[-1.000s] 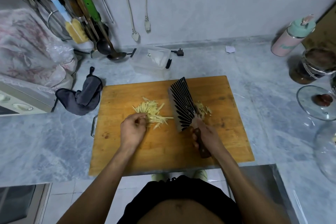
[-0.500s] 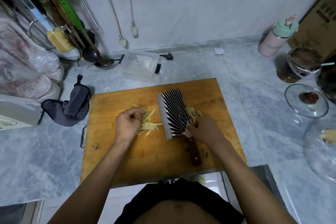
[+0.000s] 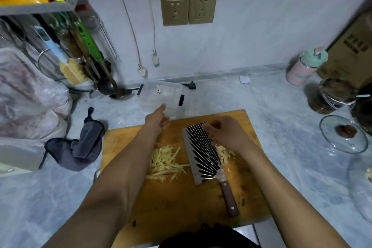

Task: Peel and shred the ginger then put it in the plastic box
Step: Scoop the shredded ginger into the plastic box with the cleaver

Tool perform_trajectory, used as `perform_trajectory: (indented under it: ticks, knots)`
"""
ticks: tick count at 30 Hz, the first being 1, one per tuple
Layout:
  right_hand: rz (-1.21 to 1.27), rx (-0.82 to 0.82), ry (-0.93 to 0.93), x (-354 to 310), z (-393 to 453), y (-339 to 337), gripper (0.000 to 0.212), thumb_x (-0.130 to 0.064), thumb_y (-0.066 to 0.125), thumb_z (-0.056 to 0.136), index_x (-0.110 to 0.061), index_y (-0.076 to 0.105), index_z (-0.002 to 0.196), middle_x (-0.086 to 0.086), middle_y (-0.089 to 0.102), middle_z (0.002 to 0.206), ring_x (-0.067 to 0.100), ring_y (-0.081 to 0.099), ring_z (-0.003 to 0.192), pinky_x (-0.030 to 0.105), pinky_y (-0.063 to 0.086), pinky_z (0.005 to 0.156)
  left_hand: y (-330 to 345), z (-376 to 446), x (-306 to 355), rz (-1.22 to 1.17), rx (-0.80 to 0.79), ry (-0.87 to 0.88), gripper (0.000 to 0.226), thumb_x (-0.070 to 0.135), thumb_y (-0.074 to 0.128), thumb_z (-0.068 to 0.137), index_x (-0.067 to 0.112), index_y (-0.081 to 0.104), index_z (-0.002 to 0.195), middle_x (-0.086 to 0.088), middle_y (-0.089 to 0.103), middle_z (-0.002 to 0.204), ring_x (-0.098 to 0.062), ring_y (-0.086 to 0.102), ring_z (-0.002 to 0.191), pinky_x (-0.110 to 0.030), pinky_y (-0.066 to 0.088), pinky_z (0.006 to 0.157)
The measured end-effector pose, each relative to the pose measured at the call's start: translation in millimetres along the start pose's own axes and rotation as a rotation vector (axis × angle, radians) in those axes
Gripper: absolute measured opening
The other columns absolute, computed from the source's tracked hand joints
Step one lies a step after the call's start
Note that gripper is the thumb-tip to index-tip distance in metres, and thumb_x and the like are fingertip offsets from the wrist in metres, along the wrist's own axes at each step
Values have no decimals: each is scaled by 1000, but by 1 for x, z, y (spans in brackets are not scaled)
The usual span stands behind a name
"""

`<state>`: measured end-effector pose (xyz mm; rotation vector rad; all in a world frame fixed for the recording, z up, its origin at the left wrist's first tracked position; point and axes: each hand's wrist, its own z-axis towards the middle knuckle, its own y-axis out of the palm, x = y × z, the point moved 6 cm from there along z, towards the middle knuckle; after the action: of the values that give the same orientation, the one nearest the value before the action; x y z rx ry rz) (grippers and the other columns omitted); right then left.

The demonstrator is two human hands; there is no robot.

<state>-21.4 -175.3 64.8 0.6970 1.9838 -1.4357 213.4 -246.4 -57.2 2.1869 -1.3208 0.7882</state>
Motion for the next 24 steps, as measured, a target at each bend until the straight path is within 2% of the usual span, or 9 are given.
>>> perform_trajectory:
  ticks: [2,5,9,11,13,15,17,20,24]
  knots:
    - [10,-10,9,3,-2,4,48,-36,57,99,10,64,87,15,70,65,16,69,54,44,57,68,3,9,1,-15,-12,-16,42,40,75,86,5,59,103,-11,64,94,-24,66,85,-36,59,79]
    - [49,-31,38,15,-6,8,48,-36,57,100,10,63,91,18,70,71,18,69,57,45,57,67,8,10,11,-28,27,40,24,29,71,89,8,62,88,-7,63,79,-18,63,71,-31,58,67]
    - [170,-11,81,26,-11,8,36,-35,54,101,-4,68,88,10,72,78,18,71,62,42,61,66,7,-14,25,-88,51,154,20,18,66,91,9,56,77,-8,56,68,-16,57,58,-26,53,52]
    - [276,-12,106,27,-13,8,36,-39,51,102,-10,66,86,6,72,82,19,72,67,37,60,64,0,-44,18,-75,33,221,23,18,67,91,10,55,74,-9,58,68,-18,59,61,-27,54,57]
    - [379,-80,154,24,-10,15,35,-46,48,102,-15,64,103,4,69,96,19,73,77,31,58,64,-8,-80,6,-43,-17,305,24,18,67,92,10,56,73,-11,61,70,-19,62,66,-30,56,65]
    - [501,-130,193,18,-7,27,39,-50,50,100,-16,61,118,5,68,107,21,73,84,32,59,67,-16,-113,-9,-18,-73,359,25,18,67,93,10,55,72,-12,63,73,-19,63,69,-31,56,70]
    - [636,-121,171,7,-7,37,41,-46,53,100,-9,62,114,10,69,103,23,72,81,34,59,67,-19,-138,-21,-49,-121,356,25,18,66,93,10,54,73,-14,65,76,-21,65,71,-33,57,74]
    - [799,-110,71,-12,-17,45,34,-35,49,105,-4,63,100,12,68,85,23,69,74,35,57,68,-26,-169,-28,-45,-124,366,23,21,65,94,9,56,77,-14,67,77,-19,67,71,-31,57,74]
    - [859,-110,9,-20,-27,54,35,-29,45,107,-1,63,98,12,67,79,22,67,70,32,56,65,-47,-182,-29,207,-72,430,33,38,69,90,13,62,70,-13,69,74,-24,67,72,-33,53,73]
